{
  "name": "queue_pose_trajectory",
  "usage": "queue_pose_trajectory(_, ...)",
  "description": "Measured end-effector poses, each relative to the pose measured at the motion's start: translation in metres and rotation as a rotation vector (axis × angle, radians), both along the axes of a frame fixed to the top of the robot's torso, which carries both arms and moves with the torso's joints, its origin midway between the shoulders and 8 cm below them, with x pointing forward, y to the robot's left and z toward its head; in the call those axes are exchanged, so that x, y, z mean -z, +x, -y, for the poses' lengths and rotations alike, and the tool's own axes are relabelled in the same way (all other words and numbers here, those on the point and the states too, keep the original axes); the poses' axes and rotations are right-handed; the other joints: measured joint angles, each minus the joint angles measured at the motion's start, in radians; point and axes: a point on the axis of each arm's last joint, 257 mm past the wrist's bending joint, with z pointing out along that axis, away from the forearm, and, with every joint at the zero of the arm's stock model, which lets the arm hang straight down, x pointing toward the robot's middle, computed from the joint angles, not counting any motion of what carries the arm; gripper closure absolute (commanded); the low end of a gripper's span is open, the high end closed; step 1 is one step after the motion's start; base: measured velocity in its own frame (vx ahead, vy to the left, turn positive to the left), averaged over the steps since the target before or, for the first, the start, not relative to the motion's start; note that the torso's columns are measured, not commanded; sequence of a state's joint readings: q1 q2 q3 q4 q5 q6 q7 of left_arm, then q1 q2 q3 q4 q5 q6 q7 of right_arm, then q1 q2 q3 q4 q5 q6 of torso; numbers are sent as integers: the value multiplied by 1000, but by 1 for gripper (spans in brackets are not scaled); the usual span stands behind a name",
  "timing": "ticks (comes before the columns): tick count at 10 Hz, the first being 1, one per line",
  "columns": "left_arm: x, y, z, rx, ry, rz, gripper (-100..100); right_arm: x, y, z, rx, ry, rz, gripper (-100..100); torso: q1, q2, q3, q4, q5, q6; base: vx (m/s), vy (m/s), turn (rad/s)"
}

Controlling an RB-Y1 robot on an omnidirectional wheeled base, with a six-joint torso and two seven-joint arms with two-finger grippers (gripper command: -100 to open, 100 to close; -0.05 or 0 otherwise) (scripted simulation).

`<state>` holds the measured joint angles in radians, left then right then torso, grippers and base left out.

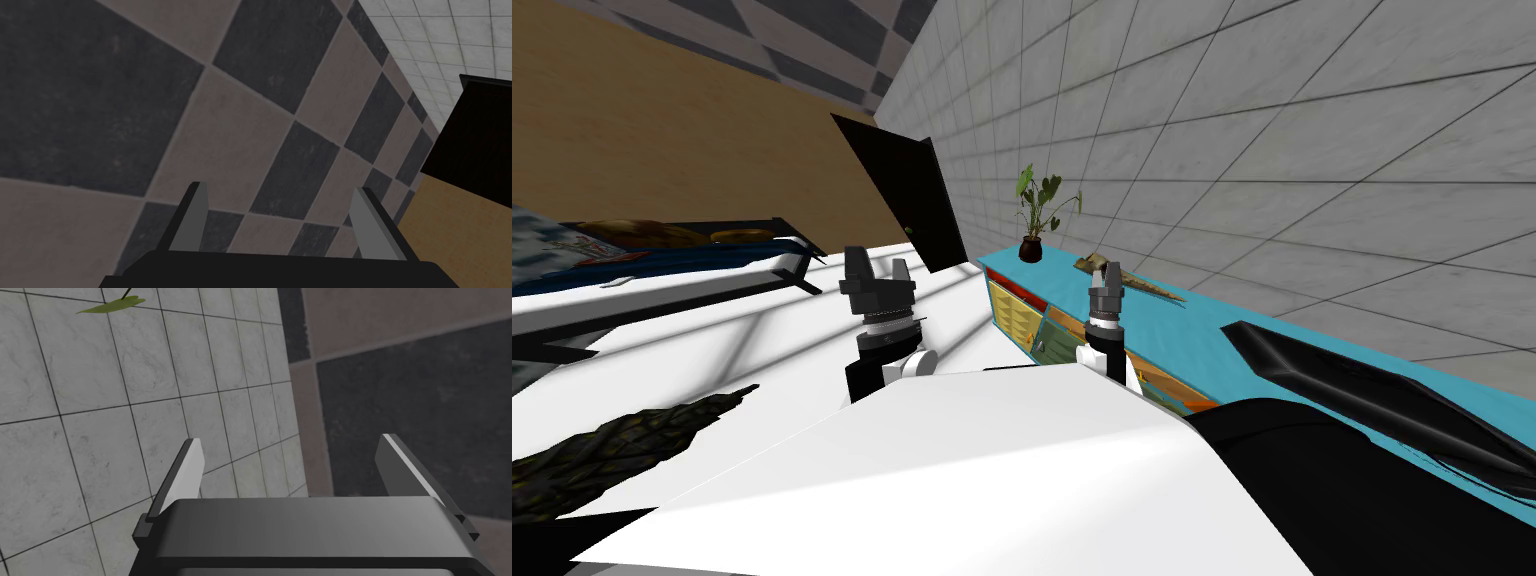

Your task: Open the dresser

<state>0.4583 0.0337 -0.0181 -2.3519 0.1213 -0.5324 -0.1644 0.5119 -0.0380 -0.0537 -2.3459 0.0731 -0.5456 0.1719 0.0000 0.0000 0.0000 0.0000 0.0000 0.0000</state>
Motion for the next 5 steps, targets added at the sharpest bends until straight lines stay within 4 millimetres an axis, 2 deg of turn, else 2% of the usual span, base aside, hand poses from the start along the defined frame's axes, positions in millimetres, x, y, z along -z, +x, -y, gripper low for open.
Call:
queue_pose_trajectory(2, 0, 0, 0, 0, 0, 0, 0, 0, 0, 0, 0, 0, 0, 0, 0, 104, -209, 105, 0, 0, 0, 0, 0)
queue_pose_trajectory(5, 0, 0, 0, 0, 0, 0, 0, 0, 0, 0, 0, 0, 0, 0, 0, 322, -644, 322, 0, 0, 0, 0, 0)
